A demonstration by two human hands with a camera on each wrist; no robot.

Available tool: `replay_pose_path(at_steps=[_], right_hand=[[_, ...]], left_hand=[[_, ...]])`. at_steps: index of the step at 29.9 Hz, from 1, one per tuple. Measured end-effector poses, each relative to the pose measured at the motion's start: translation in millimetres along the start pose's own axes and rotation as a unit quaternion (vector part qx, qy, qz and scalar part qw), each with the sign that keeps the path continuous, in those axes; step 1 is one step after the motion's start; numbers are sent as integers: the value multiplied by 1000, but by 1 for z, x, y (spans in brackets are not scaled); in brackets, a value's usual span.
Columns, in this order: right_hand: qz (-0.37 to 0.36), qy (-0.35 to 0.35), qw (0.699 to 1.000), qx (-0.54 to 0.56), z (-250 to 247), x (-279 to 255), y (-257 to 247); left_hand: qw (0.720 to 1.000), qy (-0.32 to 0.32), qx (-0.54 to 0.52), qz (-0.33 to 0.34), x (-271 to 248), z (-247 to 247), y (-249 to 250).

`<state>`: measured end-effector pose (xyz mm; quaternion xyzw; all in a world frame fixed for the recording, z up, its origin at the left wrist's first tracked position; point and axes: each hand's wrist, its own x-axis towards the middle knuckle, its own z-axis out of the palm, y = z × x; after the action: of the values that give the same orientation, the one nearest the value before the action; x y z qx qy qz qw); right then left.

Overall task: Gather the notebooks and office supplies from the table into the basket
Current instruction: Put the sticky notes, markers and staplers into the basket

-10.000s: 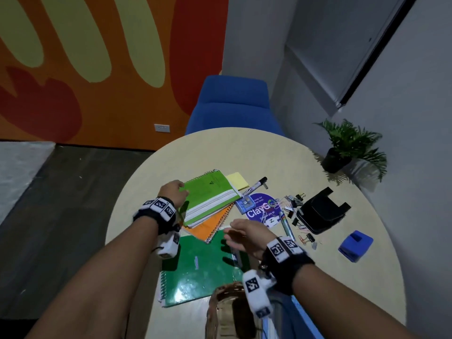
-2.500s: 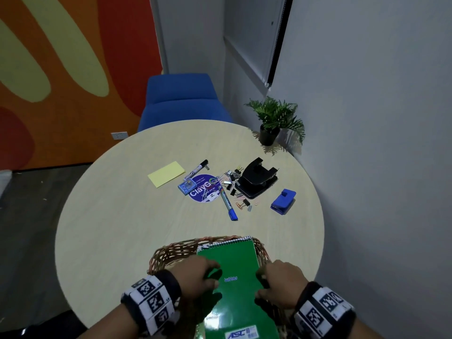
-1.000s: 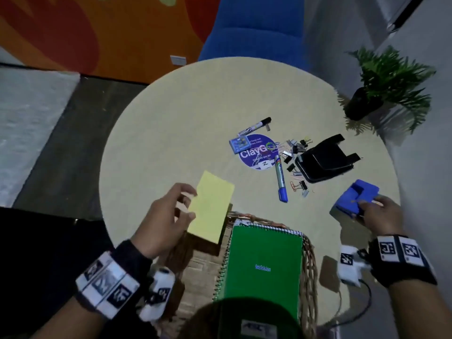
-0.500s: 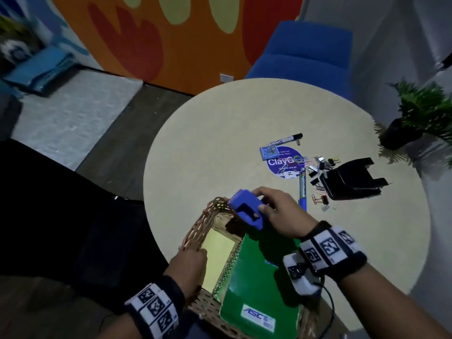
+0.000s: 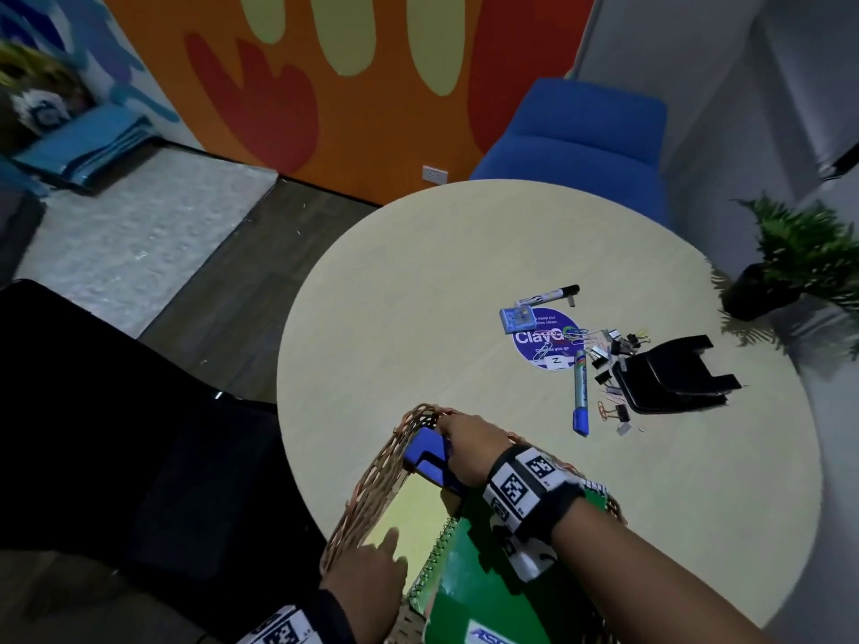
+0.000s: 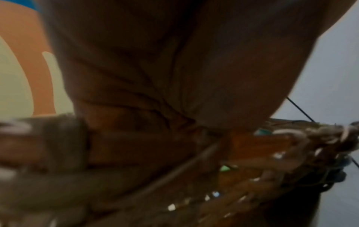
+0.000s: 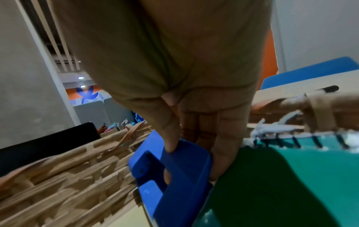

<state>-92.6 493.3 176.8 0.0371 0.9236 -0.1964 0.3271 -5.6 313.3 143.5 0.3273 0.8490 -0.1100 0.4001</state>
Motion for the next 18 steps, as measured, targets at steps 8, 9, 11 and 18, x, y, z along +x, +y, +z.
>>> replay_pose_path(at_steps=[8, 9, 11, 18], right_hand=[[23, 39, 996, -71, 1, -5, -2], [22, 43, 995, -87, 0, -10, -3], [13, 81, 994, -78, -4, -19, 2], [94, 257, 955, 118, -62, -30, 84]], left_hand=[[999, -35, 16, 24, 1, -25, 4], [999, -35, -6, 30, 0, -33, 0], [996, 9, -72, 53, 0, -50, -13], [949, 258, -167, 76, 31, -177, -52]])
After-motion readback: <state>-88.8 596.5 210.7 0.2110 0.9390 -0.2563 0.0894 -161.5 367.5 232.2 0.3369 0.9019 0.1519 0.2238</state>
